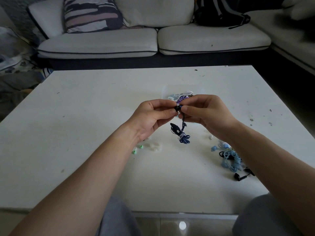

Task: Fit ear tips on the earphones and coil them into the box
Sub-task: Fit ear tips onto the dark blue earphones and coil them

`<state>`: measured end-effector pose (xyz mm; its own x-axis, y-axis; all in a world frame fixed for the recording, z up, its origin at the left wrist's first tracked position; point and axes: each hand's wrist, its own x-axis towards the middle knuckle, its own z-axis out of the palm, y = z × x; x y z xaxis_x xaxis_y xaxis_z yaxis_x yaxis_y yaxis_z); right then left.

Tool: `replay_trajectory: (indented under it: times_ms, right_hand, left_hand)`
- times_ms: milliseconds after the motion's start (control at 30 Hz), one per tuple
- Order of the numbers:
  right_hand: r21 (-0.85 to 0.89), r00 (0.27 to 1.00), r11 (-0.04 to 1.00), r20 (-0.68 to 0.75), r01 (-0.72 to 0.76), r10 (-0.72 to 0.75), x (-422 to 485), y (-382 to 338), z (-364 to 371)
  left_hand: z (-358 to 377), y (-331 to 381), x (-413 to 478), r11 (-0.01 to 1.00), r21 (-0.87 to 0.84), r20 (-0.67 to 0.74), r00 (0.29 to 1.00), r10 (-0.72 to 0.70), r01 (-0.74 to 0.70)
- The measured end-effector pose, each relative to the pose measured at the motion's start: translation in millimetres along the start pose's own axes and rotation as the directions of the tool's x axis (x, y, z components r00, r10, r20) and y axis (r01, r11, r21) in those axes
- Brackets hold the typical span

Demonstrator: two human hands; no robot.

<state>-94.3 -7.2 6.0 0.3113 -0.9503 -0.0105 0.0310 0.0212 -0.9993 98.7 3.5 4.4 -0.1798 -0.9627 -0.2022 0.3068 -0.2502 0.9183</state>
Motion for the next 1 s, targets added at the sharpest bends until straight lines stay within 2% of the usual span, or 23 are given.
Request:
replay_trajectory:
  times_ms: [267,433,700,1000]
  right_hand:
    - [-0.043,0.999,0.999,-0.030,0.020,-0.021,0.4,0.0,-0.2]
    - [-0.053,1.000,0.998,0.001,0.020,-0.020,0.7,0.2,-2.8]
    - [-0.023,0.999,1.000,0.053,0.007,-0.006,0.9,1.8,-3.6]
    - [-0.035,0.999,0.999,0.044,0.020,-0.019,0.4,-0.7,-2.4]
  left_hand:
    - [-0.6,-1.3,0.1,0.999,0.039,0.002,1.000,0.007,-0.007]
    - [-0.7,-0.8,-0.1,0.998,0.069,0.009,1.000,0.011,-0.011]
    - [-1.1,-1.0,-0.8,0.998,0.058,0.024,1.000,0.018,-0.020]
    - [1.9,-1.8,-2.1,0.999,0.030,0.006,1.000,0.013,-0.013]
